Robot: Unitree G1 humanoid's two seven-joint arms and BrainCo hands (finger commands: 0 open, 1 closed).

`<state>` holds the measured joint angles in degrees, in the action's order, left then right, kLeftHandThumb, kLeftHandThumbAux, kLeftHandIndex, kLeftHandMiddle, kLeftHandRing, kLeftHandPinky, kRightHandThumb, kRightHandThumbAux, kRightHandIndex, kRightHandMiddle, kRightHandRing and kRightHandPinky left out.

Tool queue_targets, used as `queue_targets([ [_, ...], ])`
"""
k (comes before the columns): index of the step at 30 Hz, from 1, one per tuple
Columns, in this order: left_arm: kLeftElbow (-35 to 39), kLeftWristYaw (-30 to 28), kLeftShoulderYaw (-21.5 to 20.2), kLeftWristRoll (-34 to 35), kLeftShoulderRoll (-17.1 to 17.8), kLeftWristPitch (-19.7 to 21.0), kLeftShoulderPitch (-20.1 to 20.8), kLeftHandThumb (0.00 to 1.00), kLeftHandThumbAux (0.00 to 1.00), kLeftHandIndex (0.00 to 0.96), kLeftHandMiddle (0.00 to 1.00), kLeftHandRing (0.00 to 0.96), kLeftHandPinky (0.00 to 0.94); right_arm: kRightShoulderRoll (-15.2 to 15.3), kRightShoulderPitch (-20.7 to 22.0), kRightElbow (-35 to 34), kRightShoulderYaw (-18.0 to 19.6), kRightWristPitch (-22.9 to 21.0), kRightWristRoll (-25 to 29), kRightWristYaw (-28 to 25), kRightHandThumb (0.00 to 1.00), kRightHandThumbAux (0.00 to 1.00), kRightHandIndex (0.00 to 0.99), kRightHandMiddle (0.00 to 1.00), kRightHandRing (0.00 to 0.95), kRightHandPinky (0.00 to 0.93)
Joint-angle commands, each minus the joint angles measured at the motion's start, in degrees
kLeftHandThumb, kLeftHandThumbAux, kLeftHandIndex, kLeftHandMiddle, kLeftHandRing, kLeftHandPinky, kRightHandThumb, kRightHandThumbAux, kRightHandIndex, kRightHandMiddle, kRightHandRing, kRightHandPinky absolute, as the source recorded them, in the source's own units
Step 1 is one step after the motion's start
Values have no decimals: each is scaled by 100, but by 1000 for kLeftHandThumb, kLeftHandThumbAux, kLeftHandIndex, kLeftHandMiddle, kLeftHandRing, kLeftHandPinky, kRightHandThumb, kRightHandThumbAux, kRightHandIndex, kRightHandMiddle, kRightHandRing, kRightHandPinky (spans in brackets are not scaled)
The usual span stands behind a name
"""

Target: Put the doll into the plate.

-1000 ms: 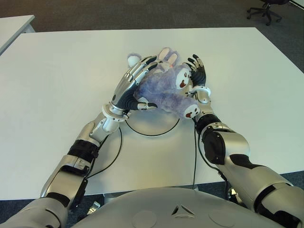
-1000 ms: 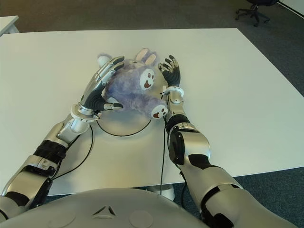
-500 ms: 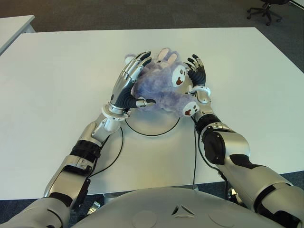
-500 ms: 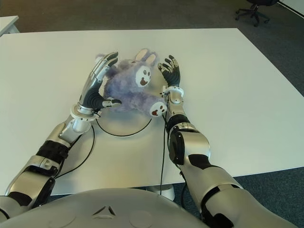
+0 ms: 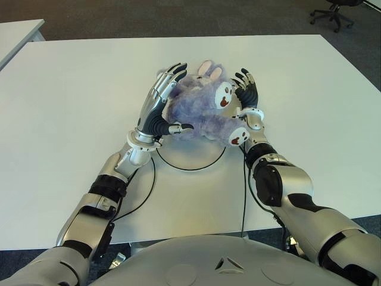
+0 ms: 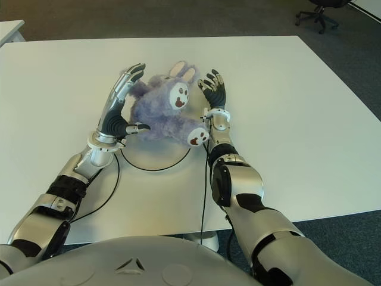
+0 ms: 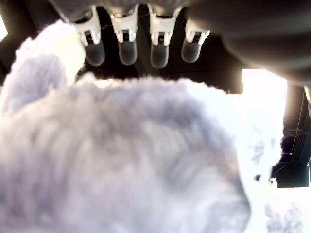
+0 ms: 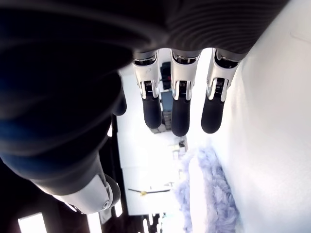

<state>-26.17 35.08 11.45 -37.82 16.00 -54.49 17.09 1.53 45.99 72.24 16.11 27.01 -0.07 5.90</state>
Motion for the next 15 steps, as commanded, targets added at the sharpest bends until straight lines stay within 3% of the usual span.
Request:
queue_targets([
  [1, -130, -14, -51, 121, -61, -27, -86, 0, 273, 0, 98, 61, 0, -169, -755, 492, 5, -423, -3, 9, 459, 777, 91, 165, 185, 230],
  [15, -184, 334, -182, -108, -59, 40, -66, 0, 291, 0, 77, 41, 0, -162, -761, 491, -11, -415, 1, 6, 432, 782, 102, 170, 194, 244],
])
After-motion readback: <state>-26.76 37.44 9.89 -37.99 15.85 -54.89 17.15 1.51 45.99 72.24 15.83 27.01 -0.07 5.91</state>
